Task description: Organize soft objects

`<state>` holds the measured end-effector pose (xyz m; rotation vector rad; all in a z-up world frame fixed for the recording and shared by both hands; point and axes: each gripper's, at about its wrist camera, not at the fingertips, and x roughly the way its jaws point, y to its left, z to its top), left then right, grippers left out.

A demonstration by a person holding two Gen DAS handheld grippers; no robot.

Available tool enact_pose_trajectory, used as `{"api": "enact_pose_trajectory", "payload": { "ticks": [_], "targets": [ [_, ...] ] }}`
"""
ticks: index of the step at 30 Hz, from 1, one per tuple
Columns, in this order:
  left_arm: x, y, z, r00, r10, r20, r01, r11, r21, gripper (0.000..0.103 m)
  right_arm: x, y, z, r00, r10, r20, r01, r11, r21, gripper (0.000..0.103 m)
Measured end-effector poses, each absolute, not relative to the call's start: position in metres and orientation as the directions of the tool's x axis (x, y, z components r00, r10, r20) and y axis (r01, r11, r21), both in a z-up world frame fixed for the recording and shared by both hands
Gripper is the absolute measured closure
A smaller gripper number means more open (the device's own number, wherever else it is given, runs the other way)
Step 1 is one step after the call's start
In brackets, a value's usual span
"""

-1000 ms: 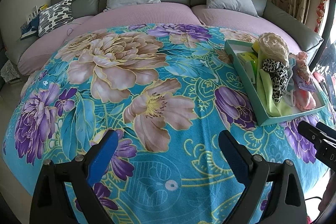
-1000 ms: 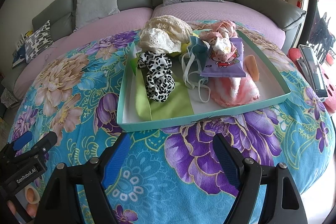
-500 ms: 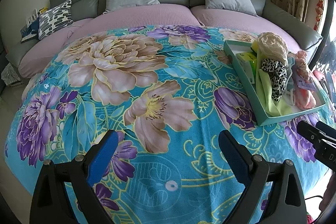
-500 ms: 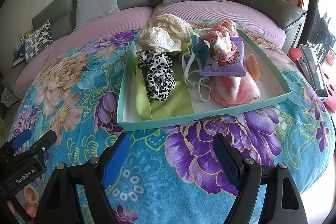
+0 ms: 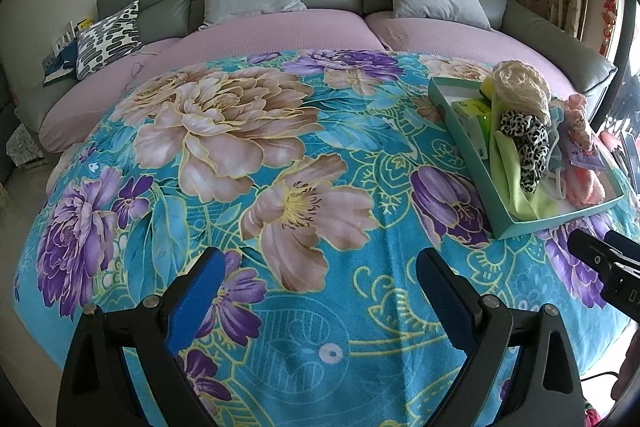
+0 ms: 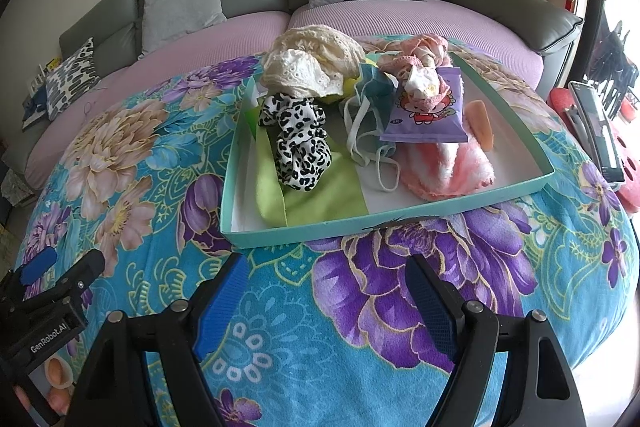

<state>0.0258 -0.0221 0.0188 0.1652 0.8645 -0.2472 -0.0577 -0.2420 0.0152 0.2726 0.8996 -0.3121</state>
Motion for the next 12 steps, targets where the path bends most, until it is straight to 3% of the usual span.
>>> {"api": "enact_pose_trajectory", "payload": {
  "ticks": [12],
  "targets": [
    [0.0243,-0.0237,0.0205,0.629,-0.147,-0.763,0.285,0.957,0.050,0.007,-0.0571,-0.2420,0.0150,0.581,-0.150,-0.800,0.376,0.921,0.101,0.020]
  ]
}}
